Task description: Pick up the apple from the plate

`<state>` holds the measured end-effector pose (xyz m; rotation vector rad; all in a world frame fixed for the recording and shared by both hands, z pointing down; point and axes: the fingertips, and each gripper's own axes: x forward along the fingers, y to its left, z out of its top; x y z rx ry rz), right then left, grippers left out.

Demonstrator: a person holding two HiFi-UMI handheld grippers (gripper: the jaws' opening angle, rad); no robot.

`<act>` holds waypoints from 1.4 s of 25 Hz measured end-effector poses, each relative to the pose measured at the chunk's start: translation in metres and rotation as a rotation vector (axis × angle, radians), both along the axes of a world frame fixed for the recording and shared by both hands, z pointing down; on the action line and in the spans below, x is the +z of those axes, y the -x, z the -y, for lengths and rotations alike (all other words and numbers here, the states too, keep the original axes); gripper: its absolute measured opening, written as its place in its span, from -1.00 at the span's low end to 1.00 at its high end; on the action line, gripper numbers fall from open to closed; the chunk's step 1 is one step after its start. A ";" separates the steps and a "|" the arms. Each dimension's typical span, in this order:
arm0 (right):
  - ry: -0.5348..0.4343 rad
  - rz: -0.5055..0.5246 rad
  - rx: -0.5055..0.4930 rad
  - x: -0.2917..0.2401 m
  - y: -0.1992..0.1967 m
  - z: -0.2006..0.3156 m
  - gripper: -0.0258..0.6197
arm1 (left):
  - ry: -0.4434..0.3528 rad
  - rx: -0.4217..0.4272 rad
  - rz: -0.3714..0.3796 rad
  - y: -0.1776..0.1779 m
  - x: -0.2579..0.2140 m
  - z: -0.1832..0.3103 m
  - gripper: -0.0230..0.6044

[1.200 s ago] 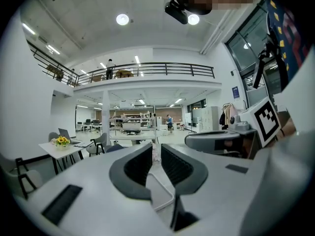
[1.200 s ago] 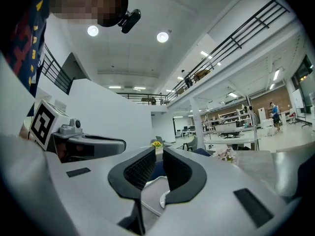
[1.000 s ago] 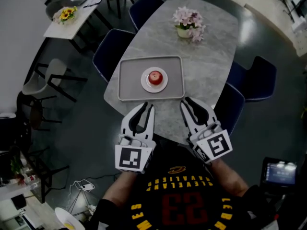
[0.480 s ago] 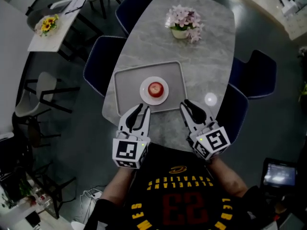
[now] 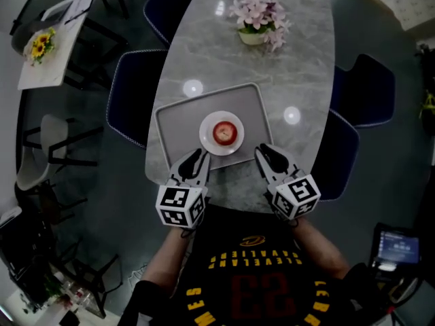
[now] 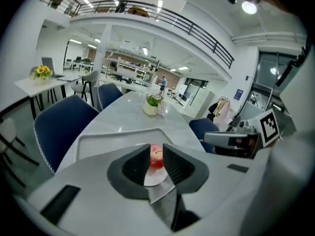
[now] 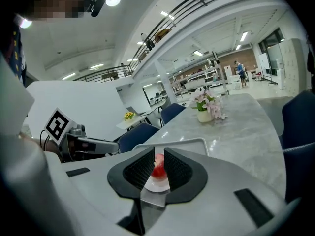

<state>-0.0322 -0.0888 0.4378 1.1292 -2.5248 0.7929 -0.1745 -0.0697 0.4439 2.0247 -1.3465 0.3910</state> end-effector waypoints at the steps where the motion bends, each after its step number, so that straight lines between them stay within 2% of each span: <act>1: 0.019 -0.001 0.015 0.007 0.000 0.002 -0.77 | 0.029 -0.007 -0.025 0.003 0.009 0.002 -0.71; 4: 0.087 0.006 0.062 0.025 0.000 0.008 -0.77 | 0.101 -0.027 -0.062 0.014 0.035 0.008 -0.71; 11: 0.237 0.025 0.142 0.066 -0.001 0.010 -0.77 | 0.211 -0.001 -0.077 0.020 0.077 0.016 -0.71; 19: 0.392 0.036 0.180 0.110 0.007 0.010 -0.77 | 0.324 -0.014 -0.118 0.033 0.115 0.029 -0.71; 28: 0.494 -0.029 0.183 0.149 0.016 0.018 -0.77 | 0.440 -0.026 -0.166 0.039 0.150 0.036 -0.71; 35: 0.564 -0.054 0.217 0.165 0.016 0.017 -0.77 | 0.494 -0.011 -0.181 0.035 0.161 0.033 -0.71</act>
